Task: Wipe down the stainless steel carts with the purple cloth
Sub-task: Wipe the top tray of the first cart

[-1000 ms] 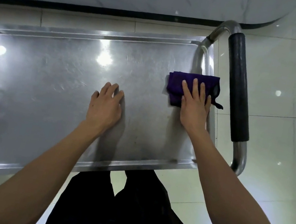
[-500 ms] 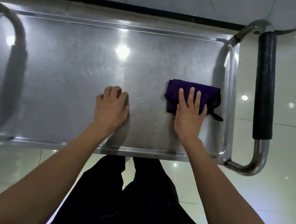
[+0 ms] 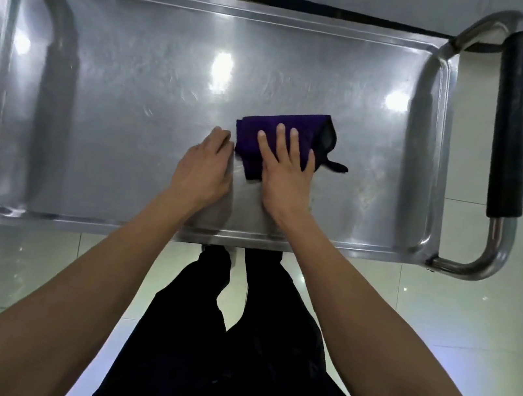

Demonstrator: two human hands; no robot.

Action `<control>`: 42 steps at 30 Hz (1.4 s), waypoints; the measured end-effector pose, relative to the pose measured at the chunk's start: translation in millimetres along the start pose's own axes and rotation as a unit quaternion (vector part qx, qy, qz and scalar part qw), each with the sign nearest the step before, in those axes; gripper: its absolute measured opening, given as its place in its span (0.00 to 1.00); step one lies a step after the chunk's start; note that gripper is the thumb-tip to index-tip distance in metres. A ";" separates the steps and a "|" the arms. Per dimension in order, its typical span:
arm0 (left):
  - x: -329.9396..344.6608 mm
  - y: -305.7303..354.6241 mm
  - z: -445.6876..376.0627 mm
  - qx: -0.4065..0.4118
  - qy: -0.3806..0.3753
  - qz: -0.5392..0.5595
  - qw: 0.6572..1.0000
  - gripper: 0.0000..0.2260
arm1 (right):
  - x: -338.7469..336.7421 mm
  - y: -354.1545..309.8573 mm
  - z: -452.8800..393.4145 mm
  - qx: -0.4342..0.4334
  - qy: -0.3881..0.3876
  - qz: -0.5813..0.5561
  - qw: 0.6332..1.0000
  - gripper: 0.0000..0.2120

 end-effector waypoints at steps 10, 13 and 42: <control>4.5 17.2 17.3 -0.057 0.000 -0.056 0.997 0.19 | -9.0 19.1 35.3 -0.029 -0.012 -0.012 0.999 0.33; 9.0 45.1 19.7 -0.048 0.009 -0.038 0.998 0.17 | -13.5 42.5 40.9 -0.020 -0.004 -0.015 1.000 0.31; 41.3 163.1 -3.7 -0.007 -0.031 -0.084 0.996 0.19 | -26.2 280.0 172.9 0.152 0.018 -0.020 0.988 0.25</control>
Point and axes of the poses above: each hand's wrist, its own z-axis away from the middle knuckle, its own x-axis out of the palm, y = z × x, the point moved 9 cm from there along -z, towards the middle knuckle, and after that the axes turned 4 degrees about -z, right-handed, at the moved point
